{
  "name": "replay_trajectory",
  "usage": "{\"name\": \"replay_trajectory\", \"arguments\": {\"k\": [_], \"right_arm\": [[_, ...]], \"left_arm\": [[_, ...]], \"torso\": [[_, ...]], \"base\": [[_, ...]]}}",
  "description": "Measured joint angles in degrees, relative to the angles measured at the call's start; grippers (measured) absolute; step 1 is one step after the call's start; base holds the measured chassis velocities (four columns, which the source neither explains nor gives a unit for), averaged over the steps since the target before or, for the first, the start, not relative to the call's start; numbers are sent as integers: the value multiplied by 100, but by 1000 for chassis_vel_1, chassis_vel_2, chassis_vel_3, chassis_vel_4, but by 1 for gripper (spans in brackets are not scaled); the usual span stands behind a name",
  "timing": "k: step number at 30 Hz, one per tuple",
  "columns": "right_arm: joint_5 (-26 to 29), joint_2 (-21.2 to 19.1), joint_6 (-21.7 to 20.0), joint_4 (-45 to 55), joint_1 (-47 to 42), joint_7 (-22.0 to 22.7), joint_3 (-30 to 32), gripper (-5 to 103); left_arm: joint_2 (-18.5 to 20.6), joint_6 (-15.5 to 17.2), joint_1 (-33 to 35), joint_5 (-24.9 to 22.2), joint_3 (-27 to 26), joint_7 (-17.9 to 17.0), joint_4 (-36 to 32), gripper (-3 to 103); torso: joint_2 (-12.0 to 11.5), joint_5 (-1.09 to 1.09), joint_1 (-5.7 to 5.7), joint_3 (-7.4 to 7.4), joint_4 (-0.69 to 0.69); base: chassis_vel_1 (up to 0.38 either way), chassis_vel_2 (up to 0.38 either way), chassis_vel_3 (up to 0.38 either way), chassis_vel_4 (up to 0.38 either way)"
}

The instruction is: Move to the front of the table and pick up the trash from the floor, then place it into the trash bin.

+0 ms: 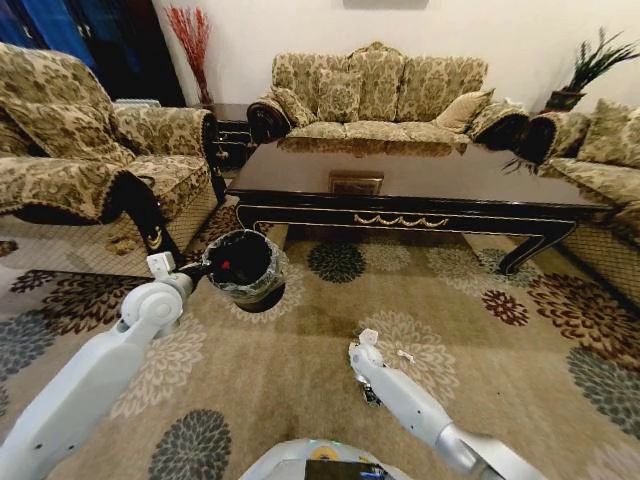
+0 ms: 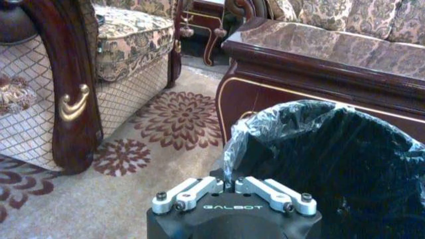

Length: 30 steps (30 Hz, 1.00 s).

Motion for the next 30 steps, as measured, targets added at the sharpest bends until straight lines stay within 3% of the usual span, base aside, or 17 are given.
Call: {"name": "replay_trajectory", "arguments": {"k": [5, 7, 8, 10, 12, 16, 23, 24, 26, 28, 30], "right_arm": [[-143, -296, 184, 468, -27, -82, -53, 18], [-328, -515, 444, 763, -14, -329, -78, 10], [-495, -734, 853, 1077, 87, -752, -141, 7], [-553, -812, 1031, 1179, 148, -917, -176, 3], [-776, -1060, 1870, 1595, 545, -1634, -412, 1], [-750, -1124, 2427, 1937, 1108, -2131, -727, 0], [-545, -974, 2958, 2071, 1979, -2894, -1292, 0], [-471, -813, 3130, 2072, 2258, -3161, -1479, 0], [-453, -735, 3182, 2072, 2341, -3228, -1534, 0], [-409, -320, 3400, 2020, 2634, -3379, -1769, 0], [-408, -149, 3458, 1993, 2732, -3401, -1853, 0]], "left_arm": [[-21, -4, 11, 5, 34, 0, 2, 3], [-51, -5, 39, 14, 62, 1, -2, 3], [-106, -7, 87, 51, 111, 0, -14, 3], [-129, -8, 105, 74, 132, -1, -19, 3], [-253, -8, 174, 178, 250, -1, -29, 3], [-388, -12, 195, 247, 386, -2, -10, 3], [-568, -15, 142, 285, 561, -4, 138, 3], [-636, -17, 91, 299, 634, 4, 214, 3], [-670, -18, 67, 308, 666, 10, 252, 3], [-829, -19, -38, 326, 785, 20, 418, 3], [-903, -20, -93, 325, 833, 26, 485, 3]], "torso": [[0, 1, 0, 0, 0], [0, 0, 0, 0, -1], [0, 1, 0, 0, -1], [0, 1, 0, 0, -2], [0, -2, 0, 0, -1], [0, -1, 0, 0, 1], [0, -1, 0, 1, 0], [0, -1, 0, 1, 0], [0, 0, 0, 0, 0], [0, -1, 0, 1, 0], [0, -2, 1, 1, 3]], "base": [[0, 0, 0, 0], [0, 0, 0, 0], [0, 0, 0, 0], [0, 0, 0, 0], [0, 0, 0, 0], [0, 0, 0, 0], [0, 0, 0, 0], [0, 0, 0, 0], [0, 0, 0, 0], [0, 0, 0, 0], [0, 0, 0, 0]]}}
